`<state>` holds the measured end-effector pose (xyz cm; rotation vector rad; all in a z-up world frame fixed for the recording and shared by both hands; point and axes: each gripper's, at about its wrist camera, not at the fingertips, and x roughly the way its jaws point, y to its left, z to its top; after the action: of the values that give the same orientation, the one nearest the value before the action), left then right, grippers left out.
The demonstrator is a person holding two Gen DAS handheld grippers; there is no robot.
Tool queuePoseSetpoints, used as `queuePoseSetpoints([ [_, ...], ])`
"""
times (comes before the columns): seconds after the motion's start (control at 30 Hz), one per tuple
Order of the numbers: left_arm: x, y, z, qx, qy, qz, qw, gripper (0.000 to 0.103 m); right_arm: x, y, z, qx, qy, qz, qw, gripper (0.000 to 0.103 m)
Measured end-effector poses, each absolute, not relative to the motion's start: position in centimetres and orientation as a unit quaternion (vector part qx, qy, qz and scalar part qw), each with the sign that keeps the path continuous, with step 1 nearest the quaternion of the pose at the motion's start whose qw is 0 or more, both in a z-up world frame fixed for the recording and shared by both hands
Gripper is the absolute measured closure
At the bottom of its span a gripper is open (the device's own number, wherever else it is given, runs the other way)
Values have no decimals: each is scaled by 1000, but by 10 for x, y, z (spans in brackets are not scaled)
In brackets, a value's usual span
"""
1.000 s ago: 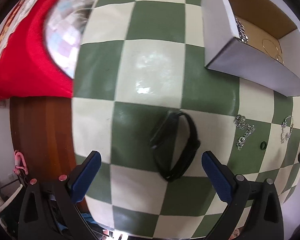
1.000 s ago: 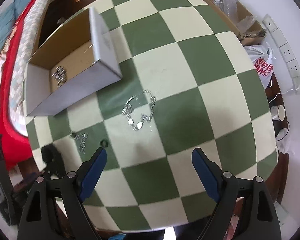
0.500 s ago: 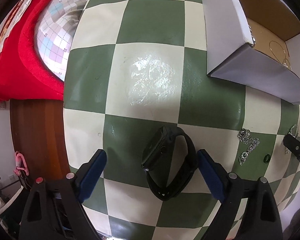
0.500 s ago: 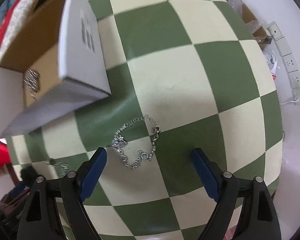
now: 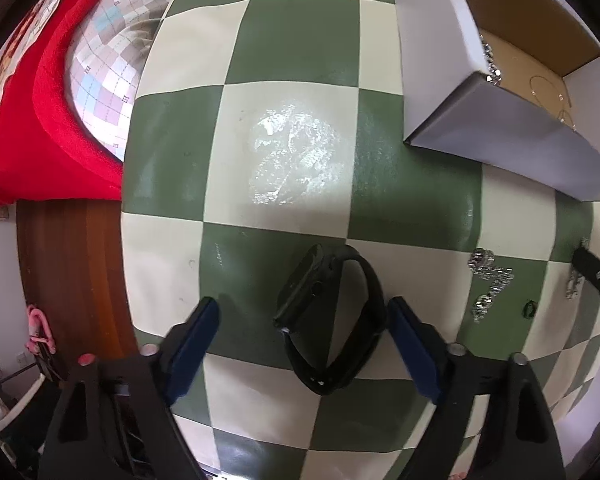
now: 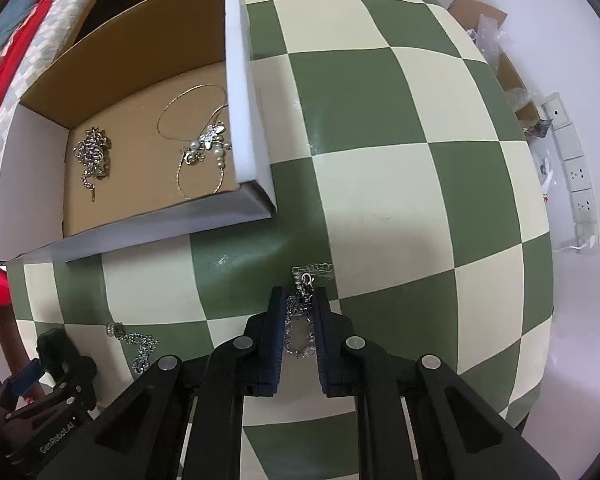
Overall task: Organize jewelry
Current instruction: 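Grasp the black watch with the left gripper while the right grasps a silver chain, then carry the watch and chain into the white box and open both grippers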
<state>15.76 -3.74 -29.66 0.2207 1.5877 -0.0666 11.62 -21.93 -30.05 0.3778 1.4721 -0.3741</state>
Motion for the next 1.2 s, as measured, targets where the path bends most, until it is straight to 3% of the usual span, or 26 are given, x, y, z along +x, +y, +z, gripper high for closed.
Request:
queuePoseSetpoints([
  [0.03,157,-38,-295,89,712,-34,696,46,114,-219,-299,172,664,-165,709,89],
  [0.07,157,-38,-293,77,713,-42,695,55,113,-219,-299,174,665,-162,708,89],
  [0.27,154,-39,-289,73,716,-44,693,67,84,-229,-298,226,670,-138,694,90],
  [0.73,138,-18,-219,9,710,-93,698,70,38,-244,-239,328,619,-97,707,90],
  [0.77,138,-16,-211,1,709,-99,699,70,35,-244,-231,331,616,-91,710,100],
  [0.97,147,-19,-154,-19,686,-128,716,70,37,-243,-180,335,586,-69,735,100],
  [1.2,171,-40,-122,-25,659,-159,735,70,56,-253,-132,348,545,-54,761,100],
])
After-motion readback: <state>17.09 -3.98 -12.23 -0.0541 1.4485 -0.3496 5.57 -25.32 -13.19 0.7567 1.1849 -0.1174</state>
